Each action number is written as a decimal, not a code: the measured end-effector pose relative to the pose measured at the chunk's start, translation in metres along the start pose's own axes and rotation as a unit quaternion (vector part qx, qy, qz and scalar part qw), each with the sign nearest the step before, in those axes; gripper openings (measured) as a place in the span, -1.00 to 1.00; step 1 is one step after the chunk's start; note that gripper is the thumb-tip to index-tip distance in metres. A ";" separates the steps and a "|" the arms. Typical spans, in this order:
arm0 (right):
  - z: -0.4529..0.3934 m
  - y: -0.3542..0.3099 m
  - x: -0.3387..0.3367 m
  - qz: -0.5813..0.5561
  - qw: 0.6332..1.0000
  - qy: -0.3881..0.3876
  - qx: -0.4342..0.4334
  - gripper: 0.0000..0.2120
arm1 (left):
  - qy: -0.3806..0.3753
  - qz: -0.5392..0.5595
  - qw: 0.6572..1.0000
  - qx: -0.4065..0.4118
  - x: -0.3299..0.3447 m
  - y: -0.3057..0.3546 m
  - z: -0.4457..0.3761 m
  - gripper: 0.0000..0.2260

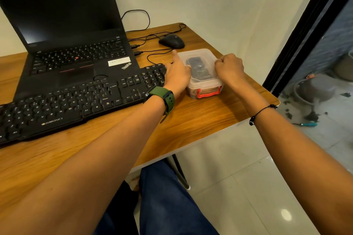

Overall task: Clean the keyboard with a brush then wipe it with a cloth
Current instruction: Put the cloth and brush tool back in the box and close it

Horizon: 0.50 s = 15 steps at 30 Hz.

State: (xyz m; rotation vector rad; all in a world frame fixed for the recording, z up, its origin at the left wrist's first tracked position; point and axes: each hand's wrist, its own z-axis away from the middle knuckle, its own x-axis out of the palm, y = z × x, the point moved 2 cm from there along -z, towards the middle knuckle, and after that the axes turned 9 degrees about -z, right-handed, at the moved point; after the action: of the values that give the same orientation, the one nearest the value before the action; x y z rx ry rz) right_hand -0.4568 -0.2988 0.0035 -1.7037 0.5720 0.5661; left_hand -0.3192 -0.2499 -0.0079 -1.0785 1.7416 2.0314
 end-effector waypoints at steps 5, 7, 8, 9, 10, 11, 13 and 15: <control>0.010 0.003 -0.008 0.038 0.991 0.051 -0.118 -0.65 | 0.040 -0.303 0.942 0.139 -0.008 0.017 0.002 -0.65; 0.030 0.002 -0.012 0.105 0.953 0.086 -0.271 -0.62 | 0.022 -0.347 0.916 0.199 -0.006 0.017 -0.002 -0.67; 0.040 0.004 -0.013 0.145 0.925 0.079 -0.343 -0.60 | 0.007 -0.350 0.909 0.225 -0.006 0.017 -0.004 -0.67; 0.049 0.007 -0.013 0.186 0.896 0.061 -0.399 -0.58 | -0.007 -0.342 0.909 0.238 -0.006 0.017 -0.005 -0.67; 0.056 0.011 -0.012 0.226 0.871 0.035 -0.435 -0.55 | -0.014 -0.332 0.912 0.241 -0.007 0.018 -0.005 -0.67; 0.060 0.014 -0.012 0.266 0.852 0.006 -0.451 -0.51 | -0.017 -0.323 0.915 0.241 -0.007 0.018 -0.005 -0.66; 0.064 0.019 -0.010 0.324 0.828 -0.038 -0.456 -0.45 | -0.018 -0.312 0.919 0.238 -0.007 0.018 -0.006 -0.66; 0.062 0.018 -0.008 0.350 0.814 -0.052 -0.461 -0.46 | -0.016 -0.314 0.918 0.241 -0.006 0.017 -0.007 -0.65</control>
State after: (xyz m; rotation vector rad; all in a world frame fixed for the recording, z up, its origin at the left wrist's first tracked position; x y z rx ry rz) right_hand -0.4793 -0.2412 -0.0165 -2.3108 0.9439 1.6688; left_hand -0.3228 -0.2589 0.0088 -1.2094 1.4926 1.1518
